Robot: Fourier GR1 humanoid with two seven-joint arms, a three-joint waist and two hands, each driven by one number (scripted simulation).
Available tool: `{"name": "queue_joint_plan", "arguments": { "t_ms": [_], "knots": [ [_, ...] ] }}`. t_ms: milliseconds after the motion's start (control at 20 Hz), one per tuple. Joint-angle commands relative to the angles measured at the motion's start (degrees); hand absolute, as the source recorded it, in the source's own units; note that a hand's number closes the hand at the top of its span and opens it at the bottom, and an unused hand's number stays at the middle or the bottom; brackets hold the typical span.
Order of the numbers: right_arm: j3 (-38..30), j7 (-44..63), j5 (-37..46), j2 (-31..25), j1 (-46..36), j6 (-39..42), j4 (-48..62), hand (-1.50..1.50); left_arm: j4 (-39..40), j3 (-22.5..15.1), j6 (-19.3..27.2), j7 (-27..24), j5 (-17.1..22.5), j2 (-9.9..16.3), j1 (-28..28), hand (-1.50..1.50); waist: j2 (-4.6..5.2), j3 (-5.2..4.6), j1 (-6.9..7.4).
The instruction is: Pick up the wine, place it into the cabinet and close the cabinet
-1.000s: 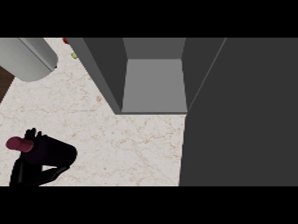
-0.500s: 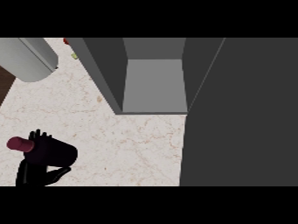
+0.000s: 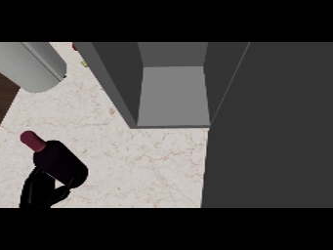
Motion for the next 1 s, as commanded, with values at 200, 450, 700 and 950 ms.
{"name": "queue_joint_plan", "arguments": {
  "t_ms": [200,450,700,950],
  "knots": [
    [1.4,-0.9,3.6,1.0,-2.7,-1.2,3.2,-1.50,3.9,-2.4,-2.3,-6.7,-2.6,-0.1,0.4,1.50,0.53,-0.99,-0.03],
    [-1.3,0.3,0.4,-0.5,-1.9,-0.4,1.4,-1.50,-1.0,-8.7,-1.7,-5.3,-6.7,-4.1,3.0,1.50,0.36,-0.92,0.04],
    [2.8,-2.9,3.5,2.0,2.3,0.0,0.8,-1.50,-5.0,-10.0,-2.5,-6.1,-6.2,-4.7,5.4,1.50,0.29,-0.90,0.02],
    [2.6,-3.3,4.0,1.8,1.8,0.4,2.6,-1.50,-10.9,-12.3,-5.0,-6.1,-5.6,-5.6,8.6,1.50,0.28,-0.89,0.43]
  ]
}}
